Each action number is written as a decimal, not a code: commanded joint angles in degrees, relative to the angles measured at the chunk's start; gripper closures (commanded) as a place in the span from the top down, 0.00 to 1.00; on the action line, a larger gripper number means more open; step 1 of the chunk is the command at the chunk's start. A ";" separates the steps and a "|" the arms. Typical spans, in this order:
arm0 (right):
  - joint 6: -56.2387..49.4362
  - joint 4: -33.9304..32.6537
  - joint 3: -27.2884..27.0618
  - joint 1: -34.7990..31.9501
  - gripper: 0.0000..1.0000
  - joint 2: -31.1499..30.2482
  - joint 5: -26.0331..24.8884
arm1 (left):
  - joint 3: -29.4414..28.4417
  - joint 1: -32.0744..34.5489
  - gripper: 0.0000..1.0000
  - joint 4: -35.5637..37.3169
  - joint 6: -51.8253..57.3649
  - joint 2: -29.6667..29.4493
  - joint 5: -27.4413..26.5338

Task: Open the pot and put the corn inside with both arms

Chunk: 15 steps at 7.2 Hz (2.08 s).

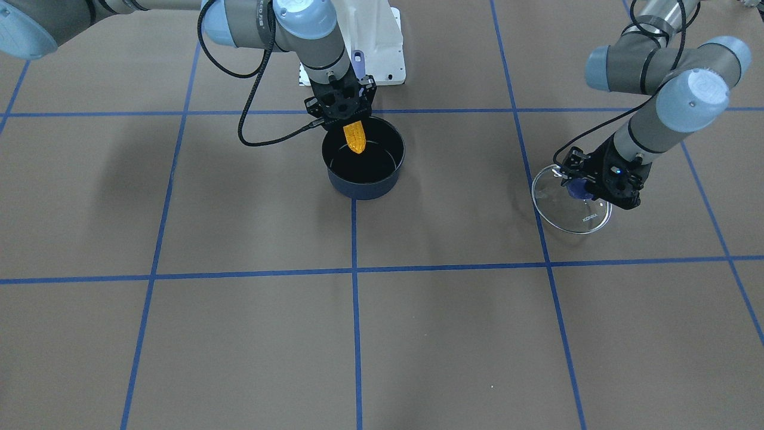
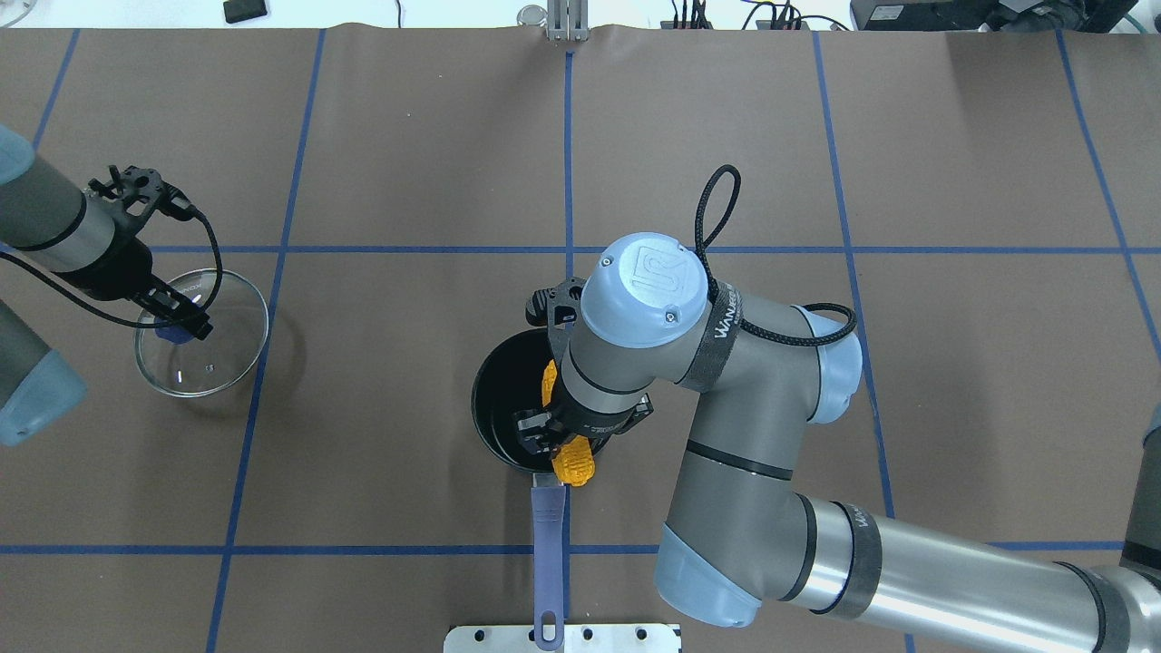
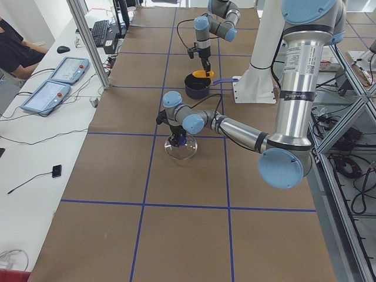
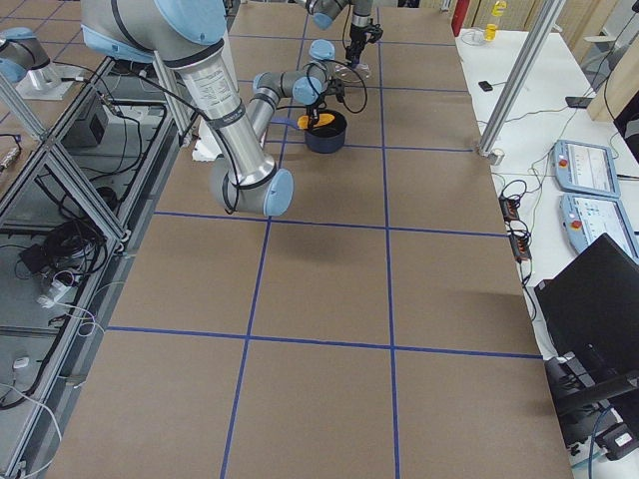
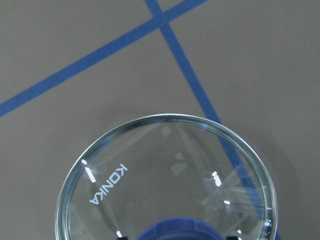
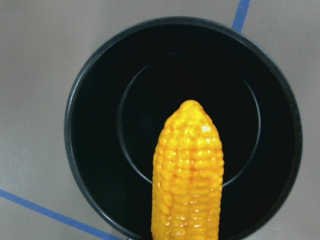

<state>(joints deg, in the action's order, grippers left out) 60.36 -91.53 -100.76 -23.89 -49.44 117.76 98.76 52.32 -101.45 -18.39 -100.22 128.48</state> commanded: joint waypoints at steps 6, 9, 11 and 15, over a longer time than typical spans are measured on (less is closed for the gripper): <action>0.46 0.12 0.48 -3.51 1.00 1.01 0.01 | -5.67 2.43 0.64 -0.24 1.25 -3.75 0.11; -0.42 -0.05 -0.49 -8.79 1.00 0.49 0.89 | -5.69 3.04 0.80 -0.59 3.60 -2.79 0.11; -0.51 -0.40 -0.84 -13.60 1.00 -0.04 4.03 | -5.16 4.36 0.97 -0.50 3.62 -3.05 0.19; -9.76 -0.85 -1.46 -26.87 1.00 -6.44 -2.34 | -5.16 21.19 0.99 -0.50 13.94 4.21 13.88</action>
<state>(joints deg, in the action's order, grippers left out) 56.41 -92.29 -102.40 -46.36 -53.64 118.05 93.58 68.06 -101.95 -9.80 -99.63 138.89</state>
